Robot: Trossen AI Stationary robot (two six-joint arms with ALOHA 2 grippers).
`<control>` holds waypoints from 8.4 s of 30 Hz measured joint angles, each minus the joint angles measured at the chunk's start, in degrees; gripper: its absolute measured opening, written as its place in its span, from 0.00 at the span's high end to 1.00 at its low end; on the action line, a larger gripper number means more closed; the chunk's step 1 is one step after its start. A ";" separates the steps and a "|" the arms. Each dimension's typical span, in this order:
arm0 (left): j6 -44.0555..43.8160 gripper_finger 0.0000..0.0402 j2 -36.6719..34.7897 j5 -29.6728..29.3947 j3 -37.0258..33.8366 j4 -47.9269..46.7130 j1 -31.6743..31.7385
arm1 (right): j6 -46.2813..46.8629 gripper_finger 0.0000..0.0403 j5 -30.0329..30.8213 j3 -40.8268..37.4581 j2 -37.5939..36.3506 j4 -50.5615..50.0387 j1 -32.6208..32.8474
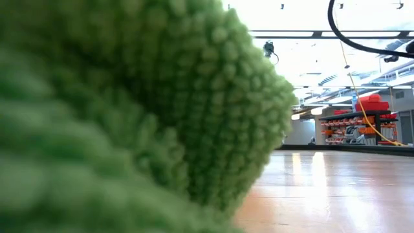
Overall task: Fold microfiber towels
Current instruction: Adjust the folded pink towel in the transparent bin, then fold the orange towel
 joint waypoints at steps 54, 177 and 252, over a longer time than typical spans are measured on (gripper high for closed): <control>-0.58 0.97 0.01 -0.02 0.01 -0.85 -0.33 | -25.28 0.98 43.12 29.50 -6.84 -7.87 -4.11; 4.98 0.94 0.02 -0.02 0.01 -2.50 -0.17 | -26.80 0.62 22.09 15.01 -5.08 -9.48 -7.02; -29.39 0.67 -14.88 12.55 13.96 -63.95 -13.54 | -110.01 0.62 46.22 3.61 -4.60 45.64 -25.23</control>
